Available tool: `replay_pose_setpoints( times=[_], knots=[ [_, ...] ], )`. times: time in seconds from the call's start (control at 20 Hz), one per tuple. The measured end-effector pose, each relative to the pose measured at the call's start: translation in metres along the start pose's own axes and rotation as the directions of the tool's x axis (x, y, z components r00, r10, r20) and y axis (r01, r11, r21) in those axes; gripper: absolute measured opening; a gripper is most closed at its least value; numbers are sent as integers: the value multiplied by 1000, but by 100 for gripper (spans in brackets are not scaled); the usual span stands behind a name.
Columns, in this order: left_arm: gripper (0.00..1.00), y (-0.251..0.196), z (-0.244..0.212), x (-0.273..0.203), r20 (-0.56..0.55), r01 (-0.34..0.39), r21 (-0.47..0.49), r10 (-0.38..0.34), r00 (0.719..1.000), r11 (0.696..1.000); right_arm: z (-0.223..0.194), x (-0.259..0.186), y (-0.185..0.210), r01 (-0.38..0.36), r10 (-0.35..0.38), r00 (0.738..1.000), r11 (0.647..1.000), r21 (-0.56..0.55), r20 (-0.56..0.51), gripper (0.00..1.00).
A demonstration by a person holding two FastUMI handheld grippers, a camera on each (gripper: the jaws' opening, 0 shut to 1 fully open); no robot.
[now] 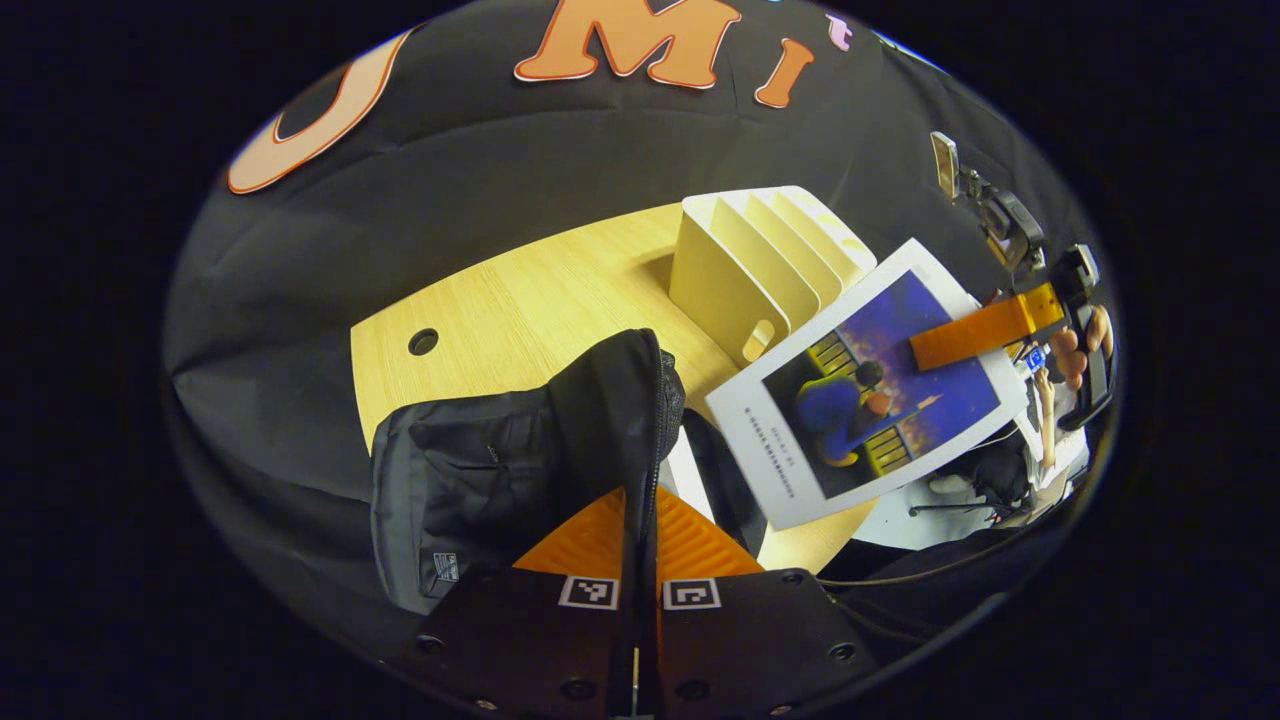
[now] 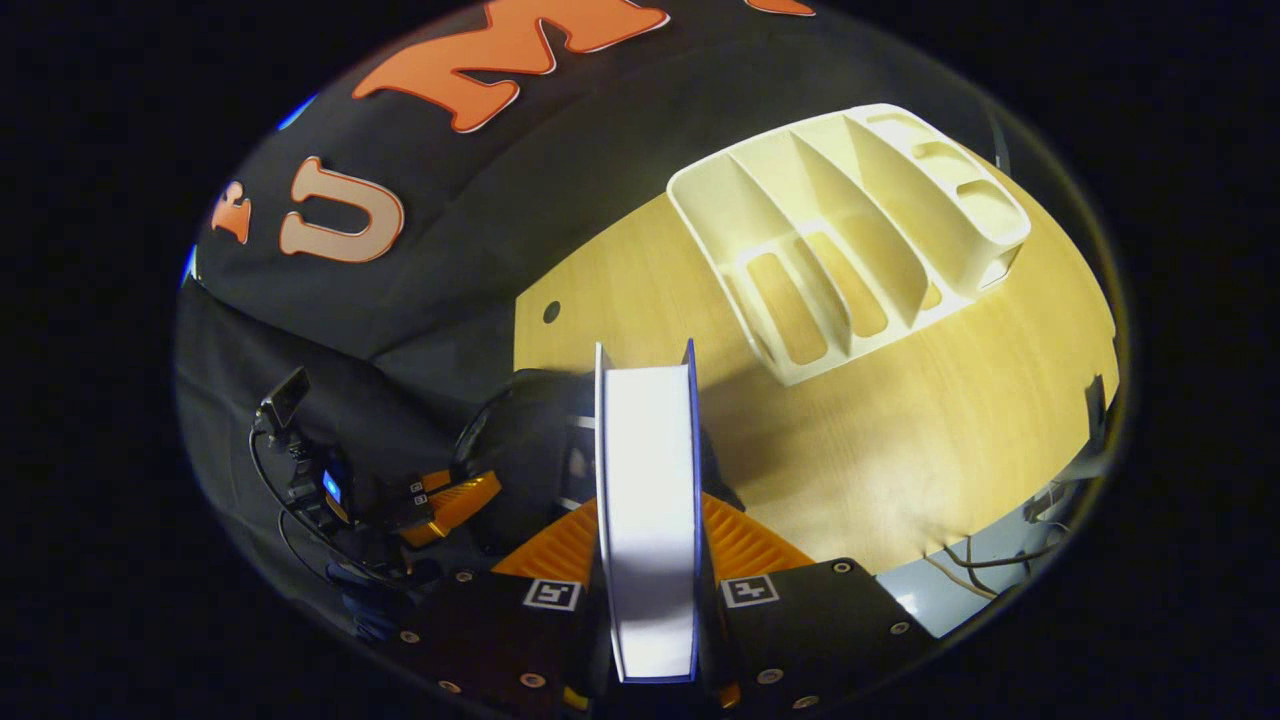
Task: Open the schoolbag, grab two books from the bookshelf and put them into the schoolbag.
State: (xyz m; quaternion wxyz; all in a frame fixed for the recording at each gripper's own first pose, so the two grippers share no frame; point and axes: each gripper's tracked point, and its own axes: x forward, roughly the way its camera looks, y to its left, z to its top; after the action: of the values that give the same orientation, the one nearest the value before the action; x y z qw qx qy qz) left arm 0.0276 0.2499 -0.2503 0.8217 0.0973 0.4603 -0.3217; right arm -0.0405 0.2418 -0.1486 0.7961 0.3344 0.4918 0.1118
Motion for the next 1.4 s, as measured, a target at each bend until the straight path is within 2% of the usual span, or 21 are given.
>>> replay_pose_setpoints(
  times=[0.4, 0.8, 1.2, 1.25, 1.3, 1.4],
  knots=[
    [2, 1, 2, -4, 13, 5, -3, -5, 1000, 1000, -15, 60, 45, -168, 168, 986, 984, 65, 13, 36],
    [2, -3, 9, -7, 45, 25, -15, -25, 999, 1000, -37, 115, 69, -233, 229, 972, 968, 97, 47, 36],
    [2, -23, 14, -7, 60, 65, -21, -64, 996, 998, -46, 158, 77, -333, 314, 940, 928, 166, 131, 36],
    [2, -27, 14, -6, 59, 73, -18, -72, 996, 997, -49, 163, 79, -342, 324, 937, 926, 161, 129, 27],
    [3, -30, 15, -5, 61, 74, -14, -73, 995, 997, -51, 169, 82, -349, 332, 935, 923, 162, 121, 36],
    [2, -34, 13, -5, 62, 74, -17, -73, 995, 997, -53, 175, 85, -351, 336, 935, 922, 160, 113, 37]
  ],
)
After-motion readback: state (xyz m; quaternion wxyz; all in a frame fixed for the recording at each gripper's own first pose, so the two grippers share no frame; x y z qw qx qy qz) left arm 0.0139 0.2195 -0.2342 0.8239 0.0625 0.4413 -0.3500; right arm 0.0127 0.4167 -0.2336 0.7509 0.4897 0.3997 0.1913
